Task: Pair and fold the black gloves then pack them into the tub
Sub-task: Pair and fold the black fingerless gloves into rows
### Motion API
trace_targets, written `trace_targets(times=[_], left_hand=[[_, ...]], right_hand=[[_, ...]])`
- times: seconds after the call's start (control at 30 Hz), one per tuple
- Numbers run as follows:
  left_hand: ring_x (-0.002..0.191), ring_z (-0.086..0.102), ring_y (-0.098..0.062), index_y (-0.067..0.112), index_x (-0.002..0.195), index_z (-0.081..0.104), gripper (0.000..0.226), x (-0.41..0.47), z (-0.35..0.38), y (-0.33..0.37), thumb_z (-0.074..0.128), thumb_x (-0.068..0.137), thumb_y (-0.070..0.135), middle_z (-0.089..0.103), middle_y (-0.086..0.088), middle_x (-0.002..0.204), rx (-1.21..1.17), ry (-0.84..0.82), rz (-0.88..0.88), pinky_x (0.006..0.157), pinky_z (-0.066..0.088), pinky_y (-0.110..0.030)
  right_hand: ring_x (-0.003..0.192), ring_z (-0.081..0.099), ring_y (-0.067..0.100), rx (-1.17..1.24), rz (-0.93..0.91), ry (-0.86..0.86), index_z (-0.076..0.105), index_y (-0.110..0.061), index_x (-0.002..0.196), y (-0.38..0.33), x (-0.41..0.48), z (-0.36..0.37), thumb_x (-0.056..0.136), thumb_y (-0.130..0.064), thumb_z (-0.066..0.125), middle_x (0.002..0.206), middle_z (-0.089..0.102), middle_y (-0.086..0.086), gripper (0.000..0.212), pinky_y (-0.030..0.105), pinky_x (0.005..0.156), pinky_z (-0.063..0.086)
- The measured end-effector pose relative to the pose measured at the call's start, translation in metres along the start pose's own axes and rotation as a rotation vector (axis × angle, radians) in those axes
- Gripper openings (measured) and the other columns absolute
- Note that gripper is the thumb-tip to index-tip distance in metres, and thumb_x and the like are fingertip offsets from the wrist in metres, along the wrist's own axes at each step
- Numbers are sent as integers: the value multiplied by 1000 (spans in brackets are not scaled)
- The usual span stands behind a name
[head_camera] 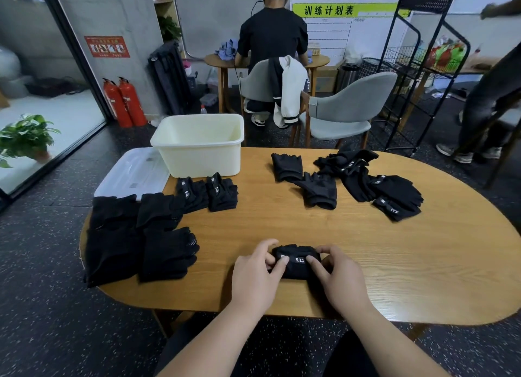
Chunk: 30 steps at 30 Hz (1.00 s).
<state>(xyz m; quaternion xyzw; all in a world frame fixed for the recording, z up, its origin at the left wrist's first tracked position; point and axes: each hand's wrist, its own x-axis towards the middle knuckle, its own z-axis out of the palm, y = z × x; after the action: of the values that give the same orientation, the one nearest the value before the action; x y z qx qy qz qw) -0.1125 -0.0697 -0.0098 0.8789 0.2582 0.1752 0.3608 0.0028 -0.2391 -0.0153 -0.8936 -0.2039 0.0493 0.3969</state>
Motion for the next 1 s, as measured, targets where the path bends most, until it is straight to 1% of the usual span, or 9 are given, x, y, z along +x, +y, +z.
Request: trace_targets(times=[0.13, 0.23, 0.4, 0.47, 0.53, 0.6, 0.67, 0.8, 1.0], left_hand=[[84, 59, -2, 44, 134, 57, 34, 2, 4, 3, 62, 101, 51, 47, 24, 111, 137, 37, 70, 84, 54, -31], [106, 53, -11, 35, 121, 69, 28, 3, 6, 4, 76, 94, 29, 48, 14, 122, 333, 59, 304, 88, 49, -30], [129, 62, -23, 20, 122, 75, 62, 4, 14, -9, 94, 64, 14, 68, 2, 134, 556, -117, 546, 103, 55, -39], [148, 47, -23, 16, 145, 63, 60, -5, 15, -14, 77, 88, 29, 56, -3, 155, 577, -194, 496, 121, 41, -42], [164, 5, -20, 15, 167, 27, 68, -17, 12, -15, 40, 107, 44, 13, -4, 177, 578, -257, 452, 131, 7, -42], [158, -30, -14, 16, 168, -8, 76, -27, 2, -12, 23, 110, 53, -27, 0, 173, 581, -357, 445, 127, -15, -39], [152, -41, -14, 16, 165, -20, 80, -32, -5, -8, 19, 109, 58, -39, 1, 168, 628, -378, 456, 127, -17, -39], [153, -40, -17, 15, 166, -17, 81, -27, -3, -5, 17, 109, 61, -36, -1, 170, 678, -398, 442, 130, -13, -42], [158, -28, -15, 19, 170, 4, 70, -19, -6, -10, 20, 110, 52, -17, 5, 176, 625, -357, 441, 132, -4, -44]], right_hand=[[61, 59, 5, -111, 18, 64, 57, -37, 111, -9, 3, 7, 96, -51, 69, 69, 64, -11, 24, 21, 49, 35], [61, 60, 13, -249, -62, 141, 59, -39, 117, -7, -1, 16, 97, -49, 68, 74, 63, -10, 25, 30, 48, 40], [98, 55, 24, -552, -287, 191, 62, -38, 141, 3, -7, 26, 88, -12, 79, 126, 57, -3, 62, 34, 62, 49], [123, 55, 31, -577, -364, 167, 62, -33, 143, 4, -5, 28, 94, -15, 71, 152, 54, -5, 53, 43, 82, 55], [141, 49, 26, -570, -373, 105, 58, -31, 147, 3, -2, 28, 107, -36, 50, 159, 49, -12, 41, 46, 99, 52], [154, 35, 20, -600, -357, -6, 46, -34, 157, 1, 1, 29, 109, -50, 27, 164, 39, -17, 54, 47, 115, 43], [161, 16, 19, -652, -358, -82, 30, -38, 163, 3, 4, 29, 109, -52, 14, 169, 26, -20, 59, 48, 127, 25], [163, -3, 19, -659, -312, -156, 14, -42, 166, 1, 11, 28, 108, -54, 13, 173, 11, -22, 59, 47, 131, 5], [159, 22, 17, -628, -329, -119, 38, -39, 160, -4, 12, 22, 107, -56, 26, 163, 41, -19, 57, 47, 130, 14]])
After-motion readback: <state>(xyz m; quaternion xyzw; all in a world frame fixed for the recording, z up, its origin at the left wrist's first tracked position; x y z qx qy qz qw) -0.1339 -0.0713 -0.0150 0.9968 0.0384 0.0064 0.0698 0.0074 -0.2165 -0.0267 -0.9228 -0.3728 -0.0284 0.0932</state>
